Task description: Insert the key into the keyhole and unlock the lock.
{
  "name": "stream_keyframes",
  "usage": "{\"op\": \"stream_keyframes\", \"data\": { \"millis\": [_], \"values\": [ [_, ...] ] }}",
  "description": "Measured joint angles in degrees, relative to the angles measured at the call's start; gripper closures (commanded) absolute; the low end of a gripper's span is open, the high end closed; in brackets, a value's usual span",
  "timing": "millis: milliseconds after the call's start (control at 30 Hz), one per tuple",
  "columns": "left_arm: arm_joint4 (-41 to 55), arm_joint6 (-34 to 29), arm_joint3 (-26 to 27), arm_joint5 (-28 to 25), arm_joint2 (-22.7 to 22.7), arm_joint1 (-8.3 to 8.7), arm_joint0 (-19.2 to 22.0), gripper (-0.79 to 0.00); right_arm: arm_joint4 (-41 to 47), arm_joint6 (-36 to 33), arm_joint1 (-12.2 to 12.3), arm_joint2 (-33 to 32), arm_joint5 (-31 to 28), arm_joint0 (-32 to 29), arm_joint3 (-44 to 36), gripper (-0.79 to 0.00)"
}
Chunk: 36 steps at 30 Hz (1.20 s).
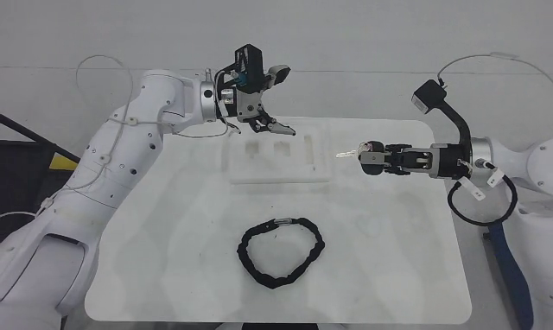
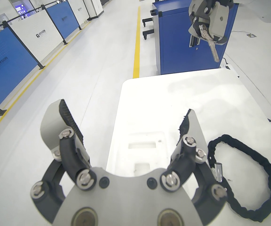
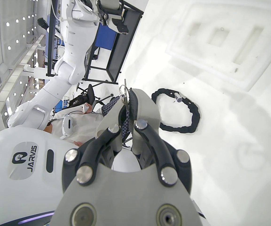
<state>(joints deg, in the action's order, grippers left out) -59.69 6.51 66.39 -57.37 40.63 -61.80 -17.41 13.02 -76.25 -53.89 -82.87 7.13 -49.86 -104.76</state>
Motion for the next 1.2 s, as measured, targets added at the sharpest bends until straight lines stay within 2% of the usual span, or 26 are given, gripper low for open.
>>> {"op": "stream_keyframes", "data": {
  "millis": [400,767,1200],
  "values": [
    [2.8,-14.8,1.5,0.0,-1.2,1.13,-9.6,-0.785,0.0,0.0,0.0,0.0,0.0,0.0,0.0,0.000],
    [2.6,-17.1,6.0,-0.6,-1.0,2.73,-16.7,-0.785,0.0,0.0,0.0,0.0,0.0,0.0,0.0,0.000],
    [2.6,-24.6,13.9,-0.6,-2.2,5.16,-22.8,-0.785,0.0,0.0,0.0,0.0,0.0,0.0,0.0,0.000]
  ]
}}
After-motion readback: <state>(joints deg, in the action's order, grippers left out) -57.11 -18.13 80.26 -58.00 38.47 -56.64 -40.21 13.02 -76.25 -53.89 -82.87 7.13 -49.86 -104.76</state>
